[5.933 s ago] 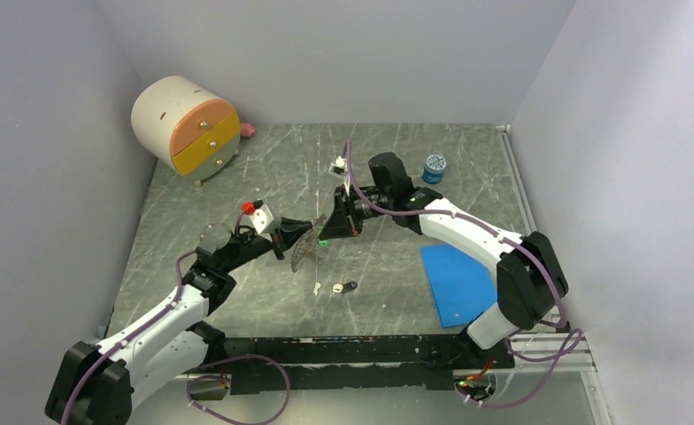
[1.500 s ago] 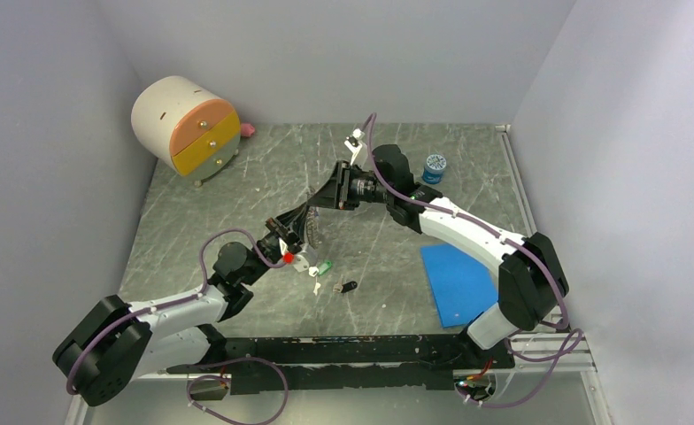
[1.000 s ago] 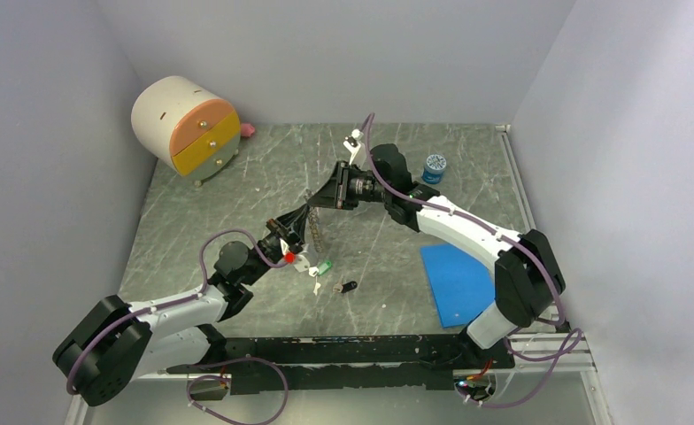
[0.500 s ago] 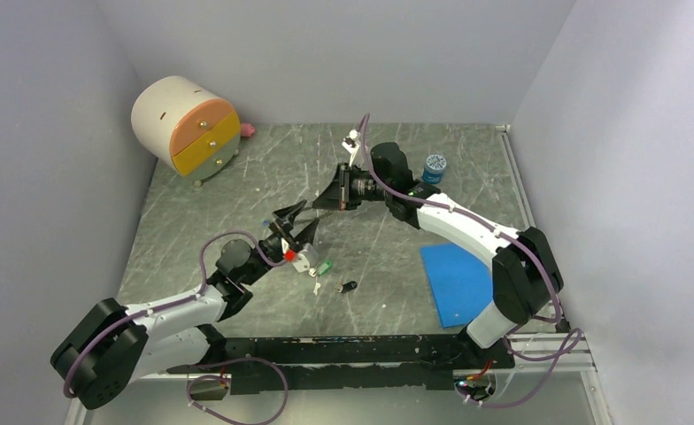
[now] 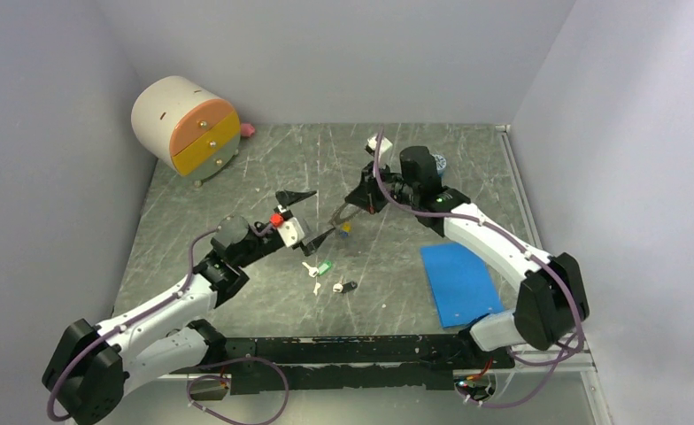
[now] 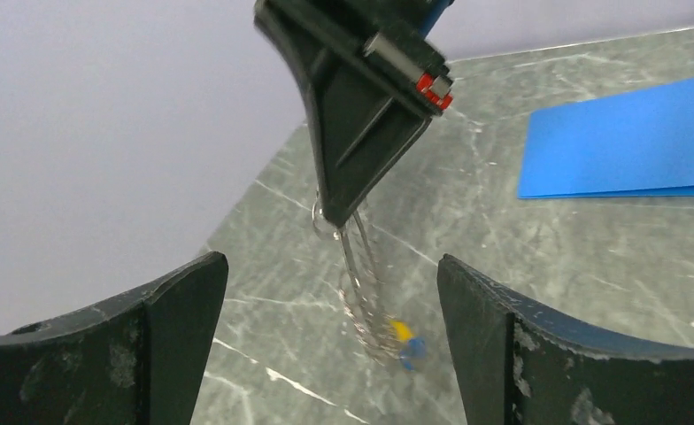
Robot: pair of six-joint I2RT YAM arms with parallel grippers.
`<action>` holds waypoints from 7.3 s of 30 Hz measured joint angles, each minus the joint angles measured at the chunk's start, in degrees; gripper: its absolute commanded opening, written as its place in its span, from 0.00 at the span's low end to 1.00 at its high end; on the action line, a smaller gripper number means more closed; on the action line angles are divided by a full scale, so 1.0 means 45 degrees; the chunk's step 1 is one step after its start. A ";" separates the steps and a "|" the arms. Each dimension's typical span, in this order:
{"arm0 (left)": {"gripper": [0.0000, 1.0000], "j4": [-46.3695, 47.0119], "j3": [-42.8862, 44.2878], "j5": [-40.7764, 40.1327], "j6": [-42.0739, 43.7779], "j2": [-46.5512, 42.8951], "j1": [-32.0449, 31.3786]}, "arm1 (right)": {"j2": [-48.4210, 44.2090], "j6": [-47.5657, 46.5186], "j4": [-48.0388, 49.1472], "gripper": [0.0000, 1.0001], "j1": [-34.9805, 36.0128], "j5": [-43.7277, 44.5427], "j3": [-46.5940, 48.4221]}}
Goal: Put the keys on the keyring
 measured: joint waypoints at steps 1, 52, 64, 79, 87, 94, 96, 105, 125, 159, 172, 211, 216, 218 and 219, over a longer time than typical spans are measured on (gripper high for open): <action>0.91 -0.0107 0.0039 0.0316 -0.0452 0.0005 0.0194 | -0.0277 -0.0495 0.0005 0.00 0.0015 0.0155 -0.0199; 0.26 0.2079 0.0112 0.7305 -0.4775 0.2293 0.3308 | -0.0403 -0.7014 0.1069 0.00 0.0889 -0.5824 -0.0646; 0.03 0.1588 0.0321 0.7286 -0.4425 0.2390 0.3128 | -0.0175 -0.6834 0.0806 0.21 0.0889 -0.5600 -0.0427; 0.03 0.3385 -0.0345 0.7150 -0.6475 0.2633 0.3920 | -0.1724 -0.3172 0.4245 0.99 -0.0238 -0.2963 -0.1889; 0.02 0.8597 -0.1399 0.7461 -0.9690 0.3934 0.5518 | -0.2599 -0.0661 0.4867 0.99 -0.0583 0.1175 -0.2472; 0.03 1.0545 -0.1574 0.7567 -1.0516 0.3881 0.5824 | -0.2934 0.0078 0.4274 0.99 -0.0631 0.2293 -0.2589; 0.03 1.0705 -0.1574 0.7713 -1.0452 0.3682 0.5833 | -0.2924 0.0223 0.4133 0.99 -0.0656 0.2079 -0.2749; 0.03 1.0972 -0.1583 0.8539 -0.8990 0.2074 0.5833 | -0.2599 0.0767 0.3711 0.99 -0.0656 0.0617 -0.3662; 0.03 0.3143 -0.1214 0.8490 -0.3852 -0.3240 0.5819 | -0.0899 0.1885 0.4192 0.96 -0.0661 -0.1214 -0.3934; 0.03 -0.9734 0.1326 0.3560 0.0117 -0.4833 0.5819 | 0.4095 0.2181 0.1433 0.37 0.4745 0.4857 -0.1447; 0.03 -0.9738 0.1326 0.3789 0.0107 -0.4643 0.5819 | 0.4595 0.2414 0.0583 0.38 0.5979 0.6858 -0.1088; 0.02 -0.7946 0.1326 0.5654 -0.1292 -0.2701 0.5819 | 0.0937 0.1520 0.0661 0.00 0.1787 0.3235 -0.1311; 0.03 -0.6062 0.1321 0.6329 -0.2744 -0.1418 0.5731 | 0.0199 0.0777 0.0607 0.00 0.1642 0.3604 -0.1331; 0.02 -0.5260 0.1234 0.6334 -0.3177 -0.1112 0.5547 | -0.0155 0.0549 0.0835 0.00 0.1433 0.3643 -0.1477; 0.03 -0.4731 0.1127 0.6324 -0.3351 -0.1001 0.5401 | -0.0393 0.0447 0.0869 0.00 0.1253 0.3609 -0.1583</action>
